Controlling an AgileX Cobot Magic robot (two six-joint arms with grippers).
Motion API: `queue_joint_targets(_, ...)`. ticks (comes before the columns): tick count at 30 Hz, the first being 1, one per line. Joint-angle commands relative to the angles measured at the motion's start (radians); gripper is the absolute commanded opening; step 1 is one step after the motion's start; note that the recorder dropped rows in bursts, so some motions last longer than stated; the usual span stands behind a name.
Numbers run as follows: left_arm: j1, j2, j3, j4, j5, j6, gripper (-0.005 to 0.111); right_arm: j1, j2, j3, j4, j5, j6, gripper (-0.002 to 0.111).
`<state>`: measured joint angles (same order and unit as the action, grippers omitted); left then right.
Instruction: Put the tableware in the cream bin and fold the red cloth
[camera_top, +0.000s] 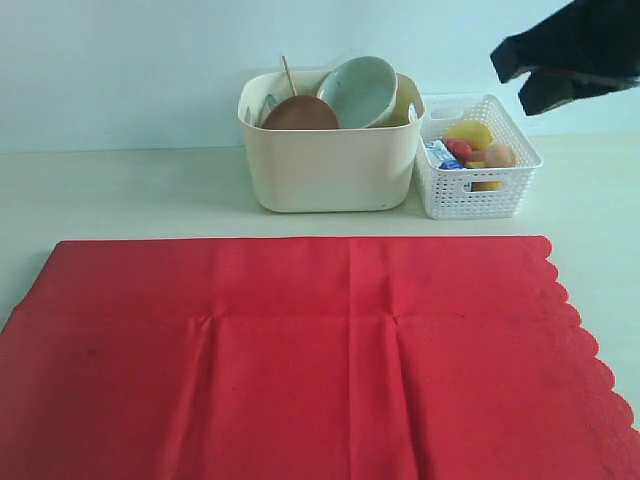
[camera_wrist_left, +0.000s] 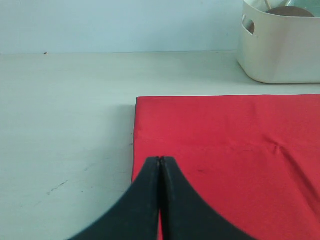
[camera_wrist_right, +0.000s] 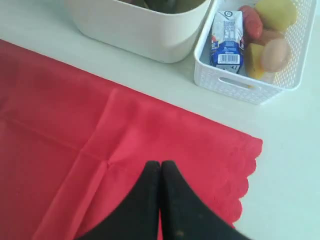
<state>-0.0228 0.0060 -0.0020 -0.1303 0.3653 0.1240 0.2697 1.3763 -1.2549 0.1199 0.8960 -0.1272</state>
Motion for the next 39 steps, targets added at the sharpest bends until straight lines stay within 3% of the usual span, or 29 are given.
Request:
queue_joint_targets(1, -0.007, -0.006, 0.002, -0.004, -0.010, -0.002, 0.000, -0.002, -0.130, 0.144, -0.010, -0.053, -0.014, 0.000)
queue_joint_targets(8, -0.007, -0.006, 0.002, -0.004, -0.010, -0.002, 0.000, -0.002, -0.502, 0.458, -0.017, -0.241, -0.095, 0.000)
queue_joint_targets(17, -0.007, -0.006, 0.002, -0.004, -0.010, -0.002, 0.000, -0.002, -0.937, 0.663, -0.024, -0.410, -0.095, 0.000)
queue_joint_targets(31, -0.029, -0.006, 0.002, -0.004, -0.010, -0.002, 0.000, -0.002, -1.108, 0.871, -0.053, -0.429, -0.088, 0.000)
queue_joint_targets(39, -0.095, -0.006, 0.002, -0.004, -0.010, -0.002, 0.000, -0.002, -1.133, 0.920, -0.058, -0.427, -0.088, 0.000)
